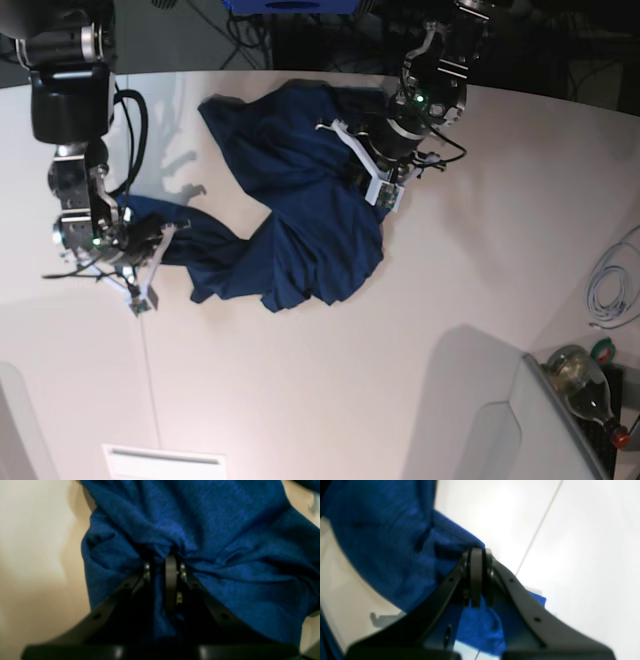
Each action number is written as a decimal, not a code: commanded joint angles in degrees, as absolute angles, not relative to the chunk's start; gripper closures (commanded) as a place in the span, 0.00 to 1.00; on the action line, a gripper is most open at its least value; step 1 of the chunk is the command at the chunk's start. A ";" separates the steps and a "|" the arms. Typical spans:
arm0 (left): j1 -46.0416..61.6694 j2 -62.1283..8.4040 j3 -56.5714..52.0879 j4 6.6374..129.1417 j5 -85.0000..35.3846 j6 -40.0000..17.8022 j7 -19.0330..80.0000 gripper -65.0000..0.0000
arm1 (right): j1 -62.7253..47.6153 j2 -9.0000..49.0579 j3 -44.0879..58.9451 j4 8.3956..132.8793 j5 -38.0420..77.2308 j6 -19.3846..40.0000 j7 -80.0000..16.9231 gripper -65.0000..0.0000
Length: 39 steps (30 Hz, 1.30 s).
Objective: Layout the t-shirt on the table in an organized manner, then fold the t-shirt properly
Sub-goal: 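Grasp the shirt with both grippers and lift it off the table, then lower the shirt and release it with both grippers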
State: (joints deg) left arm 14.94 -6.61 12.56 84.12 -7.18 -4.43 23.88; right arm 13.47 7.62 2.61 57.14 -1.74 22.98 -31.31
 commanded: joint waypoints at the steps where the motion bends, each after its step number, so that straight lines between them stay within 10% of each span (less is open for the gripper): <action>1: 15.87 -7.08 12.53 86.55 -7.08 -4.18 23.78 1.00 | 16.84 8.22 2.77 58.24 -1.36 22.73 -29.85 1.00; 20: 24.40 -7.96 11.38 99.12 -6.90 -4.26 23.78 1.00 | 40.66 -2.15 2.24 62.46 -1.36 20.62 -25.10 0.97; 26: 25.45 -7.87 5.23 100.09 -6.90 -4.26 23.78 1.00 | 38.81 -2.68 -8.22 64.66 -1.54 20.62 -35.82 0.25; 39: 25.01 -7.60 2.51 101.49 -6.90 -4.44 23.78 1.00 | 7.08 -1.45 -20.62 92.35 -1.19 20.79 -48.31 0.31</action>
